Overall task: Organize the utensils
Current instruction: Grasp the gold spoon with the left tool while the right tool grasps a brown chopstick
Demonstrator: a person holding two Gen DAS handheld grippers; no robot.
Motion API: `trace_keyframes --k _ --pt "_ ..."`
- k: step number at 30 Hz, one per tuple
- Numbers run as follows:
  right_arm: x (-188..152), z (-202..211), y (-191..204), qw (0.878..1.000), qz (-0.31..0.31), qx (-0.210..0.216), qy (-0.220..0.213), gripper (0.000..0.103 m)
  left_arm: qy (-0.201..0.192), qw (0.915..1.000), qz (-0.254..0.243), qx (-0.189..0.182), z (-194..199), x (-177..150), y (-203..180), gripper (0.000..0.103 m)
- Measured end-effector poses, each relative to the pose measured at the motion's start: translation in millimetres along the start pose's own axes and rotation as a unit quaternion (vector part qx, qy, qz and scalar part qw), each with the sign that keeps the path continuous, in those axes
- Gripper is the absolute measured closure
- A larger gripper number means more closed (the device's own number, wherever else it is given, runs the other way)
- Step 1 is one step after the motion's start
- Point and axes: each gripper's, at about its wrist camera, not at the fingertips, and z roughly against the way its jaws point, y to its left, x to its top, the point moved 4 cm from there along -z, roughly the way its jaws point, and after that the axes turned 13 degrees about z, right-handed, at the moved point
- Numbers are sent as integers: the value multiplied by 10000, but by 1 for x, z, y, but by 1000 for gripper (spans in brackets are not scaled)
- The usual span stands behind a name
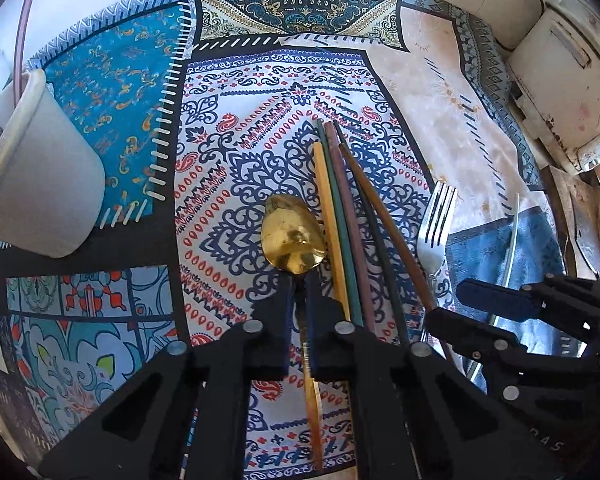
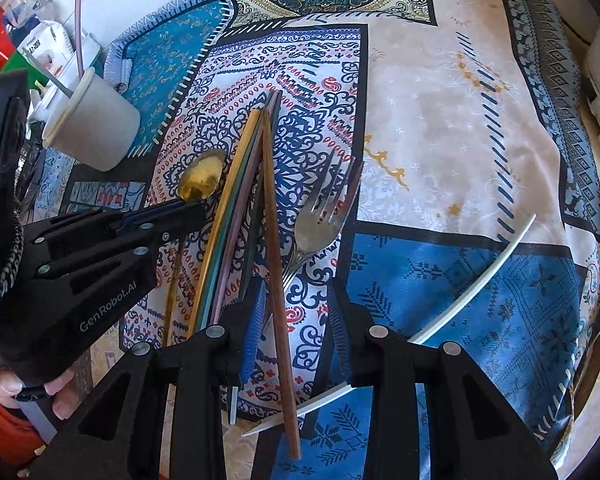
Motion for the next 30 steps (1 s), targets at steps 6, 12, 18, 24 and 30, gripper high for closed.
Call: trace_keyframes --k 6,12,18,24,30 --pt "15 -5 8 9996 265 -112 18 83 -44 10000 -43 -18 2 3 0 100" --pt "25 -11 9 9988 408 -257 50 88 -58 9996 240 -96 5 0 11 101" --pt "29 -12 8 9975 562 -421 55 96 -176 9992 323 -165 22 -5 24 101" --pt "31 -7 8 9988 434 -240 -50 97 -312 9979 463 -323 34 -12 26 101" --pt "30 11 11 9985 372 -271 -306 97 -477 9969 472 -416 50 -8 24 101"
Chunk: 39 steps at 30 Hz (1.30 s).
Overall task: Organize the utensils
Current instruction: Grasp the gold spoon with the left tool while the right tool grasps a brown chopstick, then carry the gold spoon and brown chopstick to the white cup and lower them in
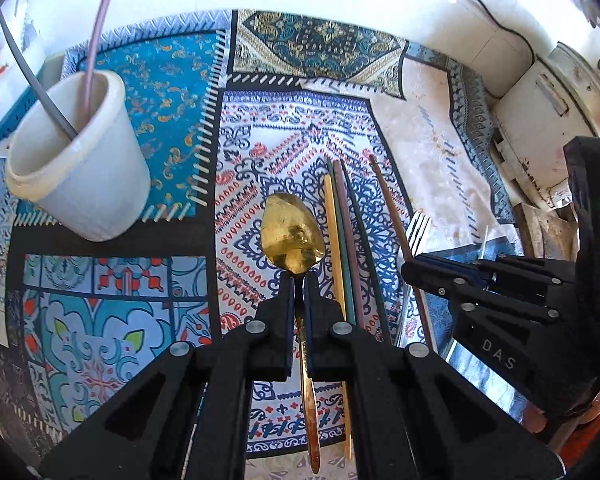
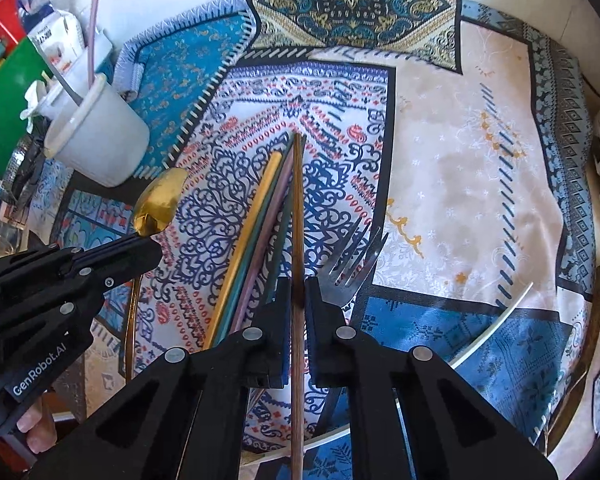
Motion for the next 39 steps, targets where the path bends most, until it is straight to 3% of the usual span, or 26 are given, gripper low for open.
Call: trace_keyframes --k 11,19,28,39 --pt "18 48 6 9972 -72 -176 -719 97 -490 9987 -2 -119 42 15 1 101" --pt "41 81 20 9918 114 -300 -1236 97 -1080 9940 85 -137 88 29 10 101" --pt "77 119 49 9808 508 -261 -1865 97 -1779 9836 294 -24 136 52 28 101" --pt "135 134 91 9641 1036 24 -2446 97 -2476 9662 674 236 177 89 69 101"
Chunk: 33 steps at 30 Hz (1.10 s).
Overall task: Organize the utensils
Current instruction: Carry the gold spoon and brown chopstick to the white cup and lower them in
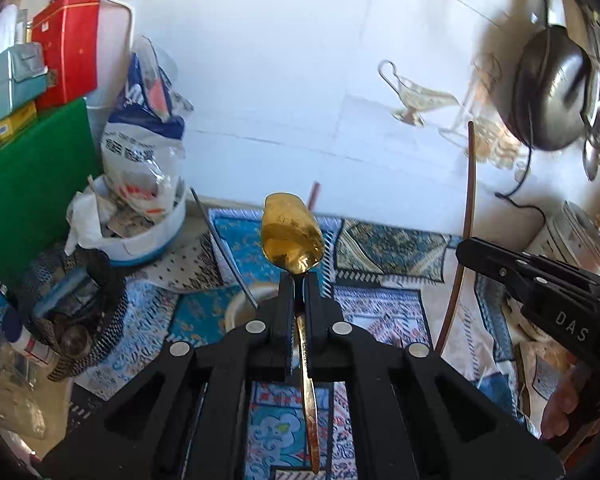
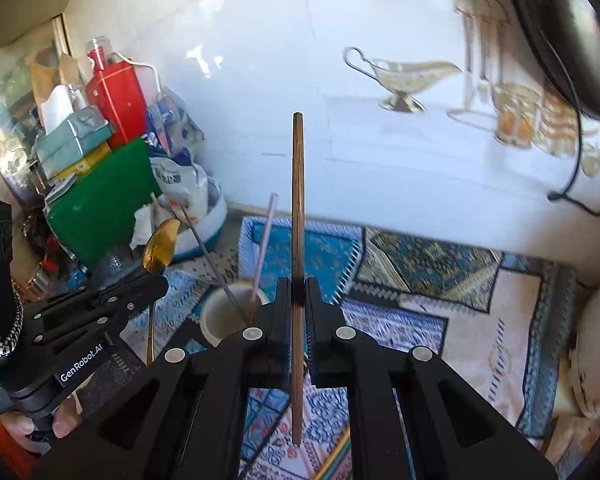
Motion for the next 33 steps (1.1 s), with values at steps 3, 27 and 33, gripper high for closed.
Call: trace_keyframes --k 3,27,33 --pt "15 -9 5 9998 76 114 -127 97 -167 9998 104 70 -2 17 7 101" --pt "39 -90 14 9970 76 619 -467 97 -781 9930 632 621 -87 45 46 101" --pt "25 -103 16 9971 116 699 -294 97 -661 9937 537 731 -104 27 51 101"
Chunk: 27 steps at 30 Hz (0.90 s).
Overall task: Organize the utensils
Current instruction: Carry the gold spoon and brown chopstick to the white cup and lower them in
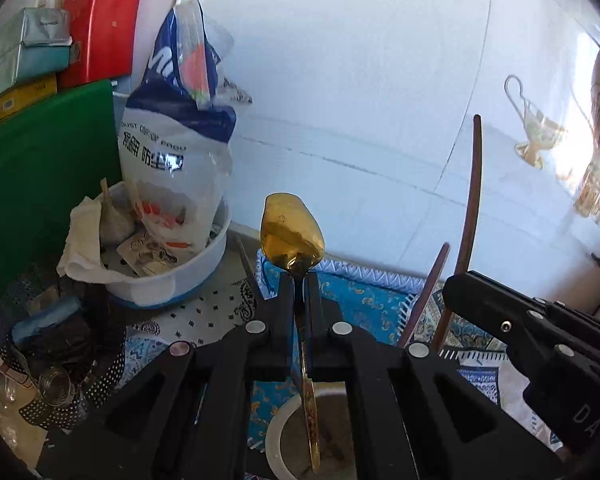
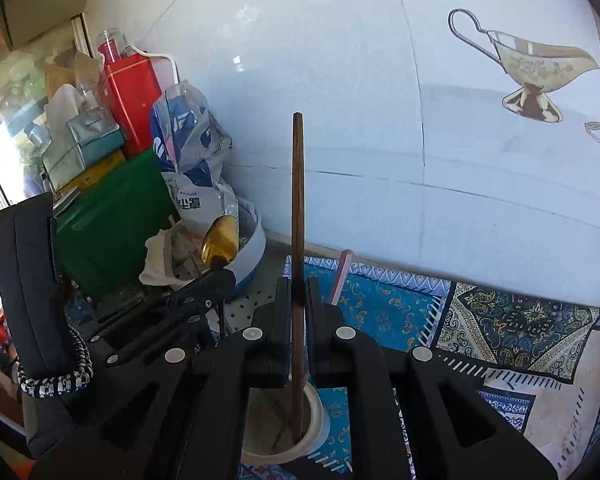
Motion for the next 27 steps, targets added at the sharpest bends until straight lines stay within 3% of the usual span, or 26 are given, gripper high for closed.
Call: trace_keyframes --k 5,14,27 --pt "-12 -2 2 9998 51 38 202 97 298 9995 2 46 -4 -16 8 101" --pt "-34 -5 16 9972 283 110 684 97 930 9954 -95 -205 6 -32 11 101" --pt "-42 16 22 9945 276 164 995 90 1288 9906 -268 -371 53 -32 8 101"
